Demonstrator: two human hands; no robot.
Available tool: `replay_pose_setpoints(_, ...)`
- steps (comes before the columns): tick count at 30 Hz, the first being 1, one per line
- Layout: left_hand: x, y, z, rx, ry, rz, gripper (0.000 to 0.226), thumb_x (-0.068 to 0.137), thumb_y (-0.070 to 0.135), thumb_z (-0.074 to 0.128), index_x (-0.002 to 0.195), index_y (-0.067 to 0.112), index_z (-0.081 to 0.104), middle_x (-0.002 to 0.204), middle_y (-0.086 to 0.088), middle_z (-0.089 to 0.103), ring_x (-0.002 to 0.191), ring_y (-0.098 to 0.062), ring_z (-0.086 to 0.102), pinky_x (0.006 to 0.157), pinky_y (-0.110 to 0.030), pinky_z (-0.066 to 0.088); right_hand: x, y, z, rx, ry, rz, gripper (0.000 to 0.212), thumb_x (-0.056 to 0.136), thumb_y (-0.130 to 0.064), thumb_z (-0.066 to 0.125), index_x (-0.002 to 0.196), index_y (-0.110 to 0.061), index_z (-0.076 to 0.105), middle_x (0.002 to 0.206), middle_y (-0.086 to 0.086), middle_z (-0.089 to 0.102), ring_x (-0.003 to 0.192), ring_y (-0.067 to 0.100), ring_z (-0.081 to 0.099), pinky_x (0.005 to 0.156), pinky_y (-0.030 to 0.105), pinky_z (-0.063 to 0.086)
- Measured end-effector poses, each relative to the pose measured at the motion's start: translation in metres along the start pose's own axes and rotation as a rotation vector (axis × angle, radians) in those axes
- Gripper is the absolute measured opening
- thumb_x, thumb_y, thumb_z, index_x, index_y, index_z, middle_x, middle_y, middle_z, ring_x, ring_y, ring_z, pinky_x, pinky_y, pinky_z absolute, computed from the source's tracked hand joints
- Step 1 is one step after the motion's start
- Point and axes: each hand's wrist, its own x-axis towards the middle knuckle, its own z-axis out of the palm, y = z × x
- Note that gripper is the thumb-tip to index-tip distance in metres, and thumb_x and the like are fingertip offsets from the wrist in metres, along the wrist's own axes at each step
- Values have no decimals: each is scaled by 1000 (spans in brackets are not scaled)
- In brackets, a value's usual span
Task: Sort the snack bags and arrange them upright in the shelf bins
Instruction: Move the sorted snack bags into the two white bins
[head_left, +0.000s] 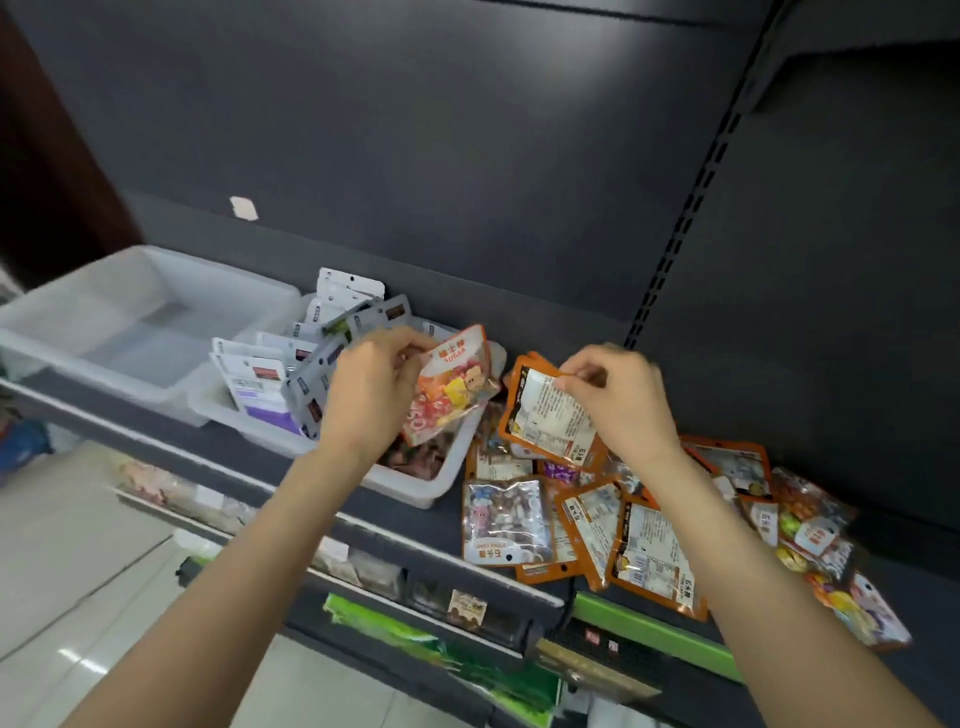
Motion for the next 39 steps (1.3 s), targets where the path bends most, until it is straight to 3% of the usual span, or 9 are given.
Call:
replay_pose_setpoints(4, 3, -42, -63, 47, 103, -30, 22, 89, 1, 55, 99, 13, 71, 94, -3, 63, 76, -15, 54, 67, -18, 32, 12, -71, 39, 84, -7, -72, 3, 81, -20, 72, 83, -20, 71, 81, -8, 65, 71, -3, 55, 61, 4, 37)
replay_pose_setpoints(8, 4, -97, -132, 107, 167, -73, 23, 89, 1, 54, 99, 13, 71, 94, -9, 64, 82, -27, 59, 73, -28, 38, 20, -147, 95, 104, -46, -142, 5, 82, -21, 72, 86, -19, 70, 84, -7, 65, 73, 0, 55, 64, 3, 35)
replay_pose_setpoints(12, 8, -167, -210, 142, 172, -78, 23, 90, 3, 52, 100, 13, 70, 97, -8, 66, 86, -27, 59, 76, -34, 44, 24, -233, 163, 115, -34, -175, 2, 84, -22, 69, 86, -21, 68, 87, -6, 67, 79, 7, 58, 72, 19, 45)
replay_pose_setpoints(15, 15, -218, -260, 137, 158, -121, 24, 88, 3, 52, 99, 15, 70, 100, -4, 67, 87, -27, 61, 78, -36, 49, 29, -287, 210, 101, -45, -174, 7, 86, -20, 67, 81, -22, 63, 83, -9, 62, 79, 7, 56, 68, 17, 42)
replay_pose_setpoints(18, 23, -257, -299, 141, 154, -166, 26, 88, 1, 52, 98, 15, 70, 91, 4, 62, 91, -23, 62, 78, -36, 49, 40, -325, 257, 107, -45, -130, 11, 86, -20, 67, 78, -24, 61, 84, -10, 65, 84, 13, 63, 75, 31, 50)
replay_pose_setpoints(21, 40, -298, -322, 142, 141, -200, 25, 90, 3, 51, 99, 16, 70, 92, 3, 61, 90, -23, 61, 78, -36, 50, 55, -349, 300, 74, -61, -74, 11, 88, -23, 66, 79, -25, 59, 93, -4, 70, 90, 15, 65, 76, 37, 53)
replay_pose_setpoints(27, 97, -378, -331, 171, 107, -245, 21, 94, 14, 51, 103, 20, 68, 105, -2, 64, 90, -17, 60, 73, -32, 51, 104, -375, 373, -11, -122, -39, 7, 91, -24, 62, 85, -22, 58, 99, 0, 70, 85, 15, 64, 57, 23, 45)
replay_pose_setpoints(31, 139, -426, -328, 133, 88, -242, 21, 93, 12, 51, 99, 22, 69, 102, -1, 64, 92, -18, 60, 78, -38, 52, 151, -379, 424, 0, -102, 6, 8, 91, -23, 62, 84, -21, 58, 95, 1, 70, 79, 14, 61, 62, 27, 48)
replay_pose_setpoints(39, 214, -492, -320, 65, 7, -234, 23, 92, 10, 52, 99, 21, 70, 95, 2, 67, 86, -17, 60, 78, -35, 51, 223, -362, 519, -153, -138, 218, 7, 93, -18, 53, 96, -22, 58, 110, 4, 66, 104, 28, 58, 79, 35, 45)
